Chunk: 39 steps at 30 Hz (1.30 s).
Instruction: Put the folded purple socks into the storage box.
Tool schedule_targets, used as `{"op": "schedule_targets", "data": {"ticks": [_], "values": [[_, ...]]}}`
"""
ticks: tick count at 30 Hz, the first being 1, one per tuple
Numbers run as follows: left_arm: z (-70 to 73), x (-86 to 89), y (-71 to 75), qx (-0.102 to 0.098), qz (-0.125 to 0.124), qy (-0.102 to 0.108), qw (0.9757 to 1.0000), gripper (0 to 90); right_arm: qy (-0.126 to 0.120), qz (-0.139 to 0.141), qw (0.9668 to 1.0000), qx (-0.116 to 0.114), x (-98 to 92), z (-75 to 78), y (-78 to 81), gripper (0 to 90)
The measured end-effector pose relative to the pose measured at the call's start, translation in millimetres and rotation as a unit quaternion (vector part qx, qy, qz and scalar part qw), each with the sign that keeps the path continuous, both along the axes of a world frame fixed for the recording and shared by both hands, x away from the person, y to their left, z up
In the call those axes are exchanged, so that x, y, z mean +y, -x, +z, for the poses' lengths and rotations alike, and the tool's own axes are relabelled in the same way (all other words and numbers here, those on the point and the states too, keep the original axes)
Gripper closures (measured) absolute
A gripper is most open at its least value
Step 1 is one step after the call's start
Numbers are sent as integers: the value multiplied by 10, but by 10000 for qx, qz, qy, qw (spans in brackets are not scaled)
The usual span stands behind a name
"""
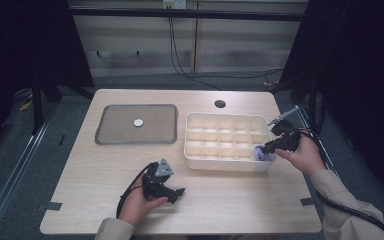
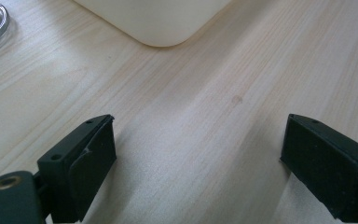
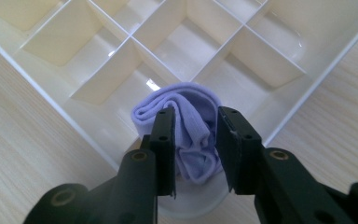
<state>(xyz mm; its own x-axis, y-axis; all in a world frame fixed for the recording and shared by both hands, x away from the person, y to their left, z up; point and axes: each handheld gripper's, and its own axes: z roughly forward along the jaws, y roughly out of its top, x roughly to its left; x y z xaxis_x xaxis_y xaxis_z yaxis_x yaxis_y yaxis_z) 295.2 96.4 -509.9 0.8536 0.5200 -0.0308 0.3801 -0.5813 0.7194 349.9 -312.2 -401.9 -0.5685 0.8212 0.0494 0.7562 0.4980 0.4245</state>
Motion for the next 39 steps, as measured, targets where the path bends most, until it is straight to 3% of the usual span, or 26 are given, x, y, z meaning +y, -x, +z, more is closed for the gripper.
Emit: {"op": "schedule_targets", "data": {"ticks": [5,8,16,39], "values": [[2,-1,0,2,2,-10,10000,92,-27,49,10000,-29,-2,41,28,561],[3,0,0,12,-1,-21,10000,92,65,180,9998,-35,25,48,56,525],[3,0,1,13,1,-19,10000,92,-28,457,9989,17,88,68,141,435],[6,5,-3,6,-29,-57,10000,92,-111,995,9949,-130,211,168,495,356]]}}
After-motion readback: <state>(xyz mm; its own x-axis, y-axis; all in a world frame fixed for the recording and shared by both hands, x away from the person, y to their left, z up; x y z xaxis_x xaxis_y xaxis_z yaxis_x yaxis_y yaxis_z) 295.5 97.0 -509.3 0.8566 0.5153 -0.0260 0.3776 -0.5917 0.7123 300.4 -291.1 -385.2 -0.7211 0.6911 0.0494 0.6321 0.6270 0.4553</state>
